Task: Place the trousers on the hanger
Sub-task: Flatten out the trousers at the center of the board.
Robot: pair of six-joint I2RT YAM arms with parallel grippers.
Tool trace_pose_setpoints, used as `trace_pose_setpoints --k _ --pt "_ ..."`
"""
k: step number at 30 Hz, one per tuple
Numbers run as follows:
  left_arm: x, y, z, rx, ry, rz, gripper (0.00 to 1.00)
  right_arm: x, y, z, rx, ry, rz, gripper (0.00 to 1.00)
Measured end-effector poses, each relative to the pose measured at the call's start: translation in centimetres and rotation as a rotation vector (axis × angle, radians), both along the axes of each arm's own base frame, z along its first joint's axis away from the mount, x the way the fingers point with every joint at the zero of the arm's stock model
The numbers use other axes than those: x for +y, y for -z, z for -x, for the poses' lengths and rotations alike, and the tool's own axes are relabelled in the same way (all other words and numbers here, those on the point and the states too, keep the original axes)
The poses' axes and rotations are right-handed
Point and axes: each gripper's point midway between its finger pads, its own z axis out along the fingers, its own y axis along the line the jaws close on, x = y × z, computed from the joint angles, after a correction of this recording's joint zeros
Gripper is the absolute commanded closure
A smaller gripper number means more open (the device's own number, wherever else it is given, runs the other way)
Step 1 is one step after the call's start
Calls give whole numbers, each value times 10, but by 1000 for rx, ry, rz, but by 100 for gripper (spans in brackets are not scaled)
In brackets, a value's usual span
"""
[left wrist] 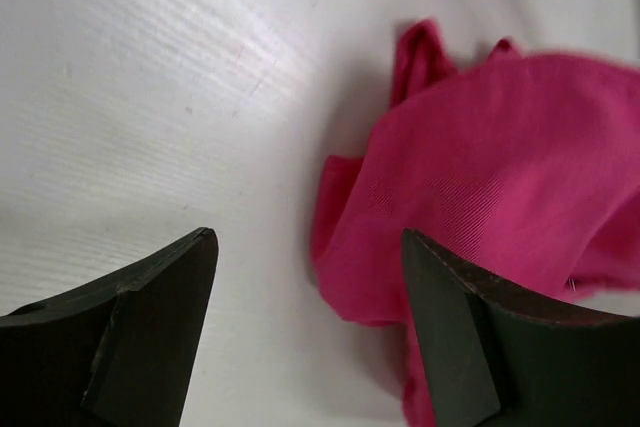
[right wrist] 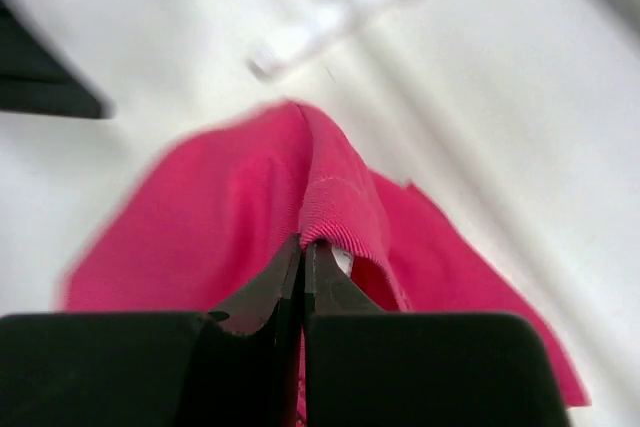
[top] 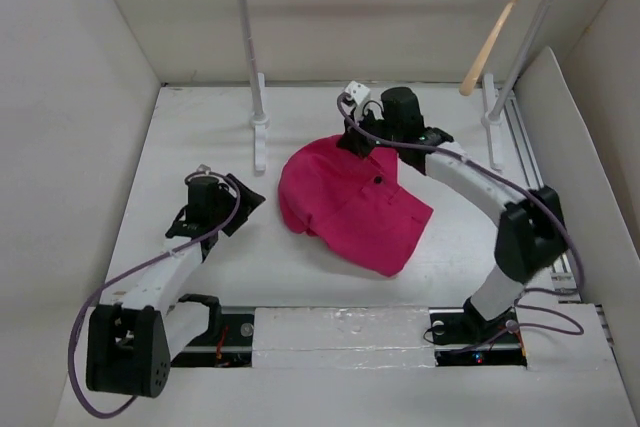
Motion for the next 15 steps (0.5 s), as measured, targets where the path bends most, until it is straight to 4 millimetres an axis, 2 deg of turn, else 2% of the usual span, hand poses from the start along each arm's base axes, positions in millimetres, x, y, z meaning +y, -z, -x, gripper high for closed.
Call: trace_pose_setpoints --k 2,5,7,10,12,13,15 --pt "8 -16 -7 -57 -48 25 30 10 -58 29 -97 -37 -16 100" --pt "21 -36 -18 -128 -113 51 29 41 -151 78 -238 -133 -66 100" --pt "28 -43 -23 -140 -147 58 29 69 -213 117 -327 -219 -124 100" --pt "39 -54 -32 -152 -193 55 29 96 -294 177 -428 -322 -200 100" --pt "45 -65 -36 -167 -218 48 29 99 -345 207 -495 -361 -269 100" --pt "48 -72 -39 -179 -230 43 29 93 -373 218 -536 -362 -317 100" --pt "51 -87 -43 -207 -244 36 29 68 -416 227 -608 -321 -394 100"
